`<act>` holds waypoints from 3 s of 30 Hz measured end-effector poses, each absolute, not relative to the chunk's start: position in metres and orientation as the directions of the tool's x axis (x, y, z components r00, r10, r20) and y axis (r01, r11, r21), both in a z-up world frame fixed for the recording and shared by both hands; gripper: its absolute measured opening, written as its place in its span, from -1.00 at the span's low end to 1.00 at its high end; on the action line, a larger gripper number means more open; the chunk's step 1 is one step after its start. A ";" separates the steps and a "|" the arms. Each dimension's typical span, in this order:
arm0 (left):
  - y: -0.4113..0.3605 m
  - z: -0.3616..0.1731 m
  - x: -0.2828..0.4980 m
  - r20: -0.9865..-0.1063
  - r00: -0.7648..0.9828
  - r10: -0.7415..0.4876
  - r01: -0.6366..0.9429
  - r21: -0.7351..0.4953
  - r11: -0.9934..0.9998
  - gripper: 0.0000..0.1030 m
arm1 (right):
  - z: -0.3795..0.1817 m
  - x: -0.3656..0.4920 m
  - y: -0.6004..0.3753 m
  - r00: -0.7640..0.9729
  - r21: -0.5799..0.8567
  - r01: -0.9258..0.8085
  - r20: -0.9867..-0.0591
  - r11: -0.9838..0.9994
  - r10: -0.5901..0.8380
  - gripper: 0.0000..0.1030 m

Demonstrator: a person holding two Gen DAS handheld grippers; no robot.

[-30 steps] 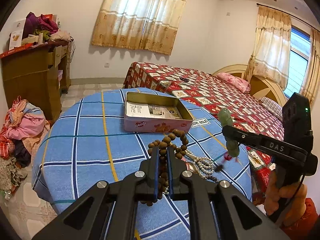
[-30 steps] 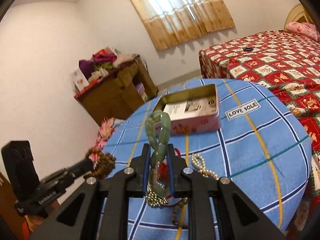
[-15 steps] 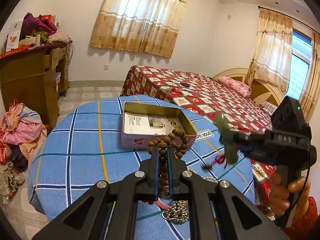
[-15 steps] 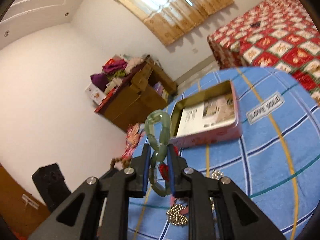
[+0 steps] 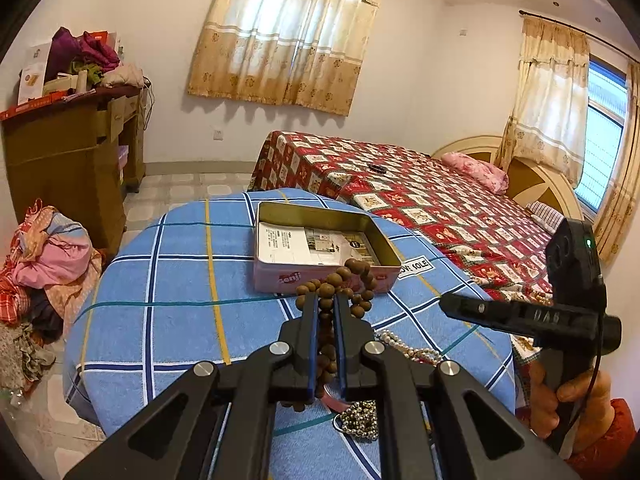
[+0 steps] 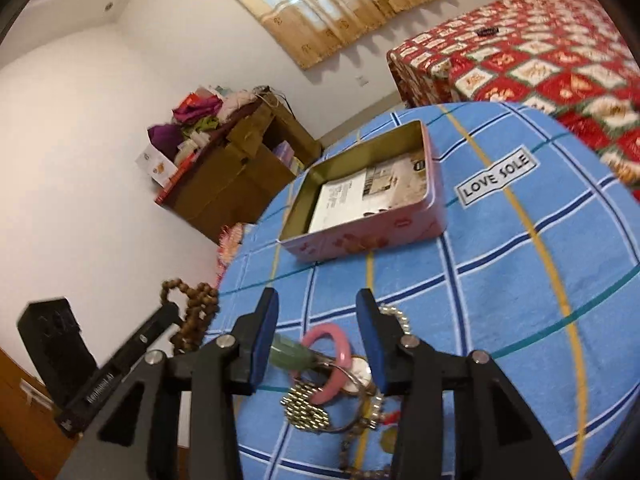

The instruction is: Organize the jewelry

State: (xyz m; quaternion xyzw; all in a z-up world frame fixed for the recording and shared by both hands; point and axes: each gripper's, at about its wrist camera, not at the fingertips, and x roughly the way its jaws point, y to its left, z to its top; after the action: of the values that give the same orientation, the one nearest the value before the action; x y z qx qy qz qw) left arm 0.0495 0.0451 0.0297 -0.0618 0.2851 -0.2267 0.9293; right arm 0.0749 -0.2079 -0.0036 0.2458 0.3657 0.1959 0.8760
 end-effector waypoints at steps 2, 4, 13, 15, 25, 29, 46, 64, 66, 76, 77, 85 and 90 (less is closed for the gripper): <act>0.045 0.029 0.049 -0.504 0.735 -0.454 0.385 -0.241 0.891 -0.87 | -0.008 0.068 -0.206 0.653 0.491 -0.150 -0.603 0.858 0.459 -0.17; 0.046 0.029 0.048 -0.504 0.736 -0.451 0.384 -0.237 0.892 -0.87 | -0.016 0.059 -0.204 0.637 0.456 -0.158 -0.631 0.876 0.443 -0.21; 0.052 0.033 0.048 -0.498 0.744 -0.445 0.377 -0.237 0.895 -0.87 | -0.062 0.042 -0.188 0.559 0.261 -0.140 -0.776 0.955 0.293 -0.73; 0.053 0.035 0.047 -0.495 0.748 -0.442 0.378 -0.229 0.897 -0.87 | -0.054 0.041 -0.189 0.577 0.254 -0.139 -0.765 0.957 0.287 -0.85; 0.046 0.034 0.061 -0.489 0.749 -0.447 0.384 -0.229 0.895 -0.87 | 0.034 0.050 -0.220 0.728 0.430 -0.208 -0.532 0.879 0.433 -0.85; 0.048 0.035 0.063 -0.483 0.752 -0.449 0.390 -0.223 0.893 -0.87 | 0.028 0.061 -0.209 0.695 0.388 -0.223 -0.580 0.894 0.425 -0.76; 0.049 0.033 0.059 -0.497 0.743 -0.449 0.383 -0.234 0.894 -0.87 | -0.059 0.043 -0.187 0.575 0.126 -0.180 -0.791 0.976 0.208 -0.26; 0.041 0.038 0.064 -0.479 0.743 -0.467 0.409 -0.228 0.884 -0.87 | 0.032 0.054 -0.222 0.696 0.451 -0.205 -0.557 0.869 0.453 -0.81; 0.036 0.040 0.073 -0.473 0.743 -0.473 0.417 -0.226 0.881 -0.87 | 0.039 0.068 -0.222 0.707 0.470 -0.220 -0.526 0.855 0.472 -0.81; 0.006 0.026 0.145 -0.479 0.737 -0.477 0.433 -0.209 0.877 -0.87 | 0.021 0.183 -0.216 0.732 0.508 -0.181 -0.503 0.842 0.461 -0.80; 0.003 0.023 0.152 -0.487 0.734 -0.473 0.431 -0.204 0.879 -0.87 | 0.013 0.193 -0.215 0.722 0.514 -0.175 -0.513 0.840 0.464 -0.80; -0.023 -0.019 0.210 -0.600 0.674 -0.432 0.404 -0.190 0.895 -0.87 | -0.025 0.225 -0.216 0.664 0.523 -0.136 -0.582 0.841 0.469 -0.71; -0.026 -0.028 0.226 -0.660 0.632 -0.405 0.380 -0.192 0.905 -0.35 | -0.024 0.224 -0.224 0.681 0.506 -0.121 -0.584 0.854 0.442 -0.06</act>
State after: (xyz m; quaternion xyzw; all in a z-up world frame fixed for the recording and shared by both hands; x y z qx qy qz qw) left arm 0.2263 -0.0260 -0.0284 -0.0171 0.3697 -0.2172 0.9033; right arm 0.2242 -0.2239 -0.0244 0.2192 0.3668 0.1582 0.8901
